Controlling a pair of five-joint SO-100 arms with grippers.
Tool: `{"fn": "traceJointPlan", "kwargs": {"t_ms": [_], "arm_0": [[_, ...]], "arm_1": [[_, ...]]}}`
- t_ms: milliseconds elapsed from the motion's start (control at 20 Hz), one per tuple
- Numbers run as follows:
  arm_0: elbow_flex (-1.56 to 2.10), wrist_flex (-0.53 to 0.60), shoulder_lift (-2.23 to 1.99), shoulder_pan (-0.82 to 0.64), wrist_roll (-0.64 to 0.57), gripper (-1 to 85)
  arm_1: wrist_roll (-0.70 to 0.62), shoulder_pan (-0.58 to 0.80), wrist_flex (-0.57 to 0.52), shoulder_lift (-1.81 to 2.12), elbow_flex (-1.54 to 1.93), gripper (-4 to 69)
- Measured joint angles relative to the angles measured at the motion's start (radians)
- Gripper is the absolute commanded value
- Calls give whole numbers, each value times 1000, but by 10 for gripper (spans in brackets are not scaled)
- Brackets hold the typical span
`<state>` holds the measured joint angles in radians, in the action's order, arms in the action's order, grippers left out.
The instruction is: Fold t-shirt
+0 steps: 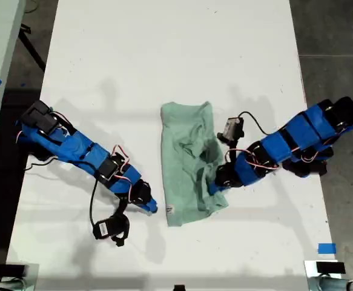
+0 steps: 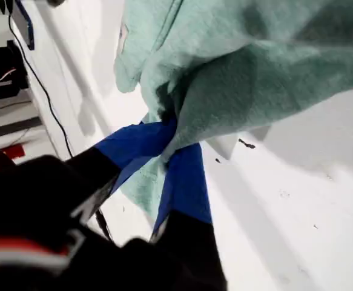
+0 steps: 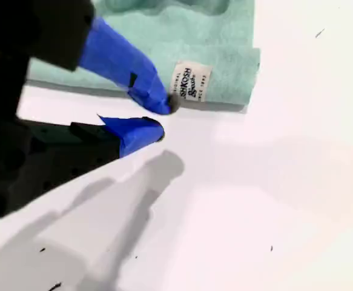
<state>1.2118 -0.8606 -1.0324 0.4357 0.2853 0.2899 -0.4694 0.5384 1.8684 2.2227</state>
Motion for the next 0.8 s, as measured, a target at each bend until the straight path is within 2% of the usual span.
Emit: {"fn": "traceJointPlan", "kwargs": {"t_ms": [250, 450, 650, 700, 800], "arm_0": [[-74, -2, 44, -14, -43, 286], [-325, -35, 295, -37, -75, 277], [-408, 23, 422, -49, -77, 244], [-417, 40, 433, -51, -77, 229], [-433, 44, 457, -54, -66, 82]], "arm_1": [[0, 0, -18, 5, 34, -11], [0, 6, -23, 5, 34, -11], [8, 6, -23, 5, 34, -11], [12, 6, -23, 5, 34, -11], [18, 6, -31, 5, 35, -11]]}}
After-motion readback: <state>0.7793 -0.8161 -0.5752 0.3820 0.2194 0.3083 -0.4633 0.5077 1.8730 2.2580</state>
